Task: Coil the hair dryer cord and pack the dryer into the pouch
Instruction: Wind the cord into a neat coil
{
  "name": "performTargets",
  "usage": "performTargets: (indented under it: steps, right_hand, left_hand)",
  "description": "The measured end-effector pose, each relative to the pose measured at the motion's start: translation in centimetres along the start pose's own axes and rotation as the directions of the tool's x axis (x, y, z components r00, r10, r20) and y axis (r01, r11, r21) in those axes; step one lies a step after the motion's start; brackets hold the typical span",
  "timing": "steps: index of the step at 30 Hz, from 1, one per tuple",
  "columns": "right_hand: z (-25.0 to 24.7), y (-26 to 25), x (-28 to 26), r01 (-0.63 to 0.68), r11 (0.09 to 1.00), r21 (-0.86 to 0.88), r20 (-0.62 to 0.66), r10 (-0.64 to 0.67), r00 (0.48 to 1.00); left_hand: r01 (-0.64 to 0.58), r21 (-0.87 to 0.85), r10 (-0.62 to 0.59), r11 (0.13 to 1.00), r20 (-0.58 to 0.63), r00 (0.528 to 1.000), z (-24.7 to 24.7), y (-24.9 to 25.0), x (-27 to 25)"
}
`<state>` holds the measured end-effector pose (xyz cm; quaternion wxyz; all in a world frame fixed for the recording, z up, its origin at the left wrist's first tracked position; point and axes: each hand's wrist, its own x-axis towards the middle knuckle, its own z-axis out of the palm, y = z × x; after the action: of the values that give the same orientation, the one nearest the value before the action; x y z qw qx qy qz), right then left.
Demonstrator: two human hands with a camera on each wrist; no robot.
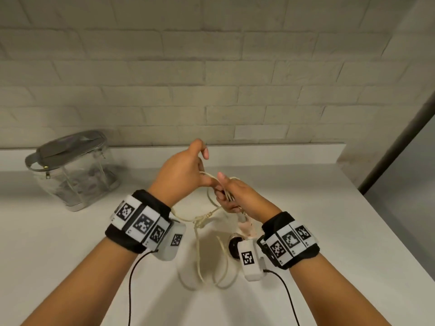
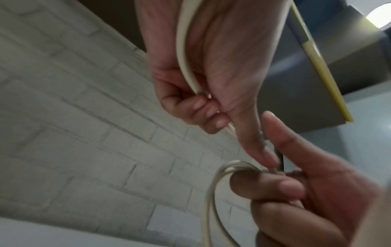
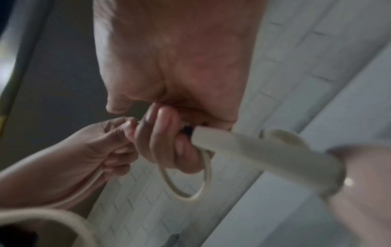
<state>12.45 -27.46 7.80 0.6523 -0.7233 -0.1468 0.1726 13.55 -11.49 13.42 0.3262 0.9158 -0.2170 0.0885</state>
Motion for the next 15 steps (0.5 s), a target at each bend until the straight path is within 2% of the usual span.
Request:
performTargets:
  steps: [1, 3, 4, 6, 7, 9, 12, 13, 14, 15]
  right_hand:
    - [-0.1, -0.1, -0.2, -0.014, 0.998, 0.064, 0.008, 0.013, 1.0]
    - [-0.6, -0.1, -0.4, -0.036, 0.984, 0.176, -0.064, 0.048, 0.997]
    - [-1.2, 0.1, -0.5, -0.039, 0.972, 0.232, -0.114, 0.066, 0.991]
    - [-2.7, 0.6, -0.7, -0.015, 0.938, 0.345, -0.199, 0.089, 0.976]
    - [-3.4, 0.7, -0.8, 0.005, 0.926, 0.377, -0.228, 0.088, 0.97]
    - [-4.3, 1.0, -1.0, 0.04, 0.926, 0.376, -0.246, 0.058, 0.967]
    - [-4.5, 1.4, -1.1, 0.093, 0.924, 0.371, -0.223, -0.009, 0.975]
    - [-4.7, 1.6, -1.1, 0.118, 0.921, 0.371, -0.232, -0.031, 0.972]
    - [-5.0, 1.7, -1.1, 0.131, 0.924, 0.361, -0.245, -0.041, 0.969]
    - [-5.2, 1.7, -1.3, 0.126, 0.932, 0.339, -0.249, -0.041, 0.968]
  left_hand:
    - [0.004, -0.106, 0.002, 0.994, 0.059, 0.998, 0.0, 0.2, 0.4]
    - [0.07, -0.363, 0.004, 0.929, 0.199, 0.98, 0.4, -0.1, 0.8]
    - [0.136, -0.474, 0.01, 0.87, 0.291, 0.957, 0.6, -0.5, 0.7]
    - [0.279, -0.608, 0.069, 0.743, 0.484, 0.872, 0.8, -1.8, -0.1]
    - [0.333, -0.633, 0.113, 0.698, 0.557, 0.823, 0.8, -2.7, -0.6]
    - [0.394, -0.623, 0.171, 0.676, 0.652, 0.738, 0.5, -4.1, -1.6]
    - [0.419, -0.521, 0.153, 0.743, 0.743, 0.651, 0.0, -5.6, -2.5]
    - [0.408, -0.481, 0.123, 0.776, 0.75, 0.65, -0.3, -6.2, -2.5]
    - [0.385, -0.45, 0.082, 0.806, 0.728, 0.68, -0.5, -6.8, -2.5]
    - [0.345, -0.423, 0.026, 0.838, 0.661, 0.75, -0.7, -7.4, -2.4]
